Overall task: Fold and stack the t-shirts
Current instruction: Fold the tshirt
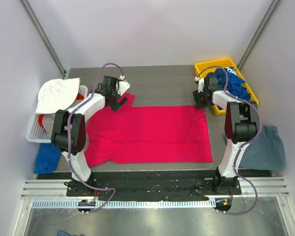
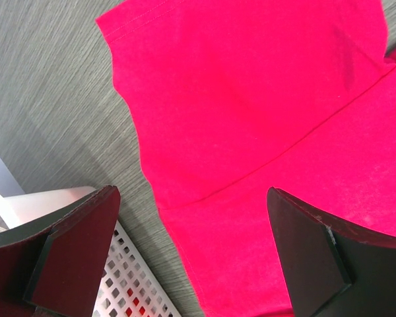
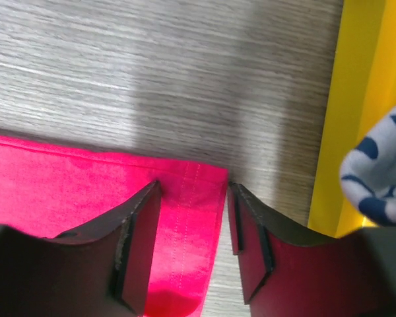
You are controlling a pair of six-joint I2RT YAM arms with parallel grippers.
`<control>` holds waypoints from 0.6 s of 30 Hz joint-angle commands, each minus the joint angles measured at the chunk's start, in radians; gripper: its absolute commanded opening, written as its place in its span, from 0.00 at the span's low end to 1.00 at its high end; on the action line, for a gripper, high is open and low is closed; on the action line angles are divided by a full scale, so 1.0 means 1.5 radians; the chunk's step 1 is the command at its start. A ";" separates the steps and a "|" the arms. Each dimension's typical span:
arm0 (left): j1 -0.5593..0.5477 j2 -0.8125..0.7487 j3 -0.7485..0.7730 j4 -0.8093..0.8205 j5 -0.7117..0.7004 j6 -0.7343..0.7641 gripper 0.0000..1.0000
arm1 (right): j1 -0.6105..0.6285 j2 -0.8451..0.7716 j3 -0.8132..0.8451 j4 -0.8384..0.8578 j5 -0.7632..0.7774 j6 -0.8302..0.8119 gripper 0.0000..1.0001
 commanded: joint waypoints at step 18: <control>0.056 0.163 0.217 -0.012 0.068 -0.043 1.00 | -0.005 0.031 0.014 -0.005 -0.001 -0.015 0.01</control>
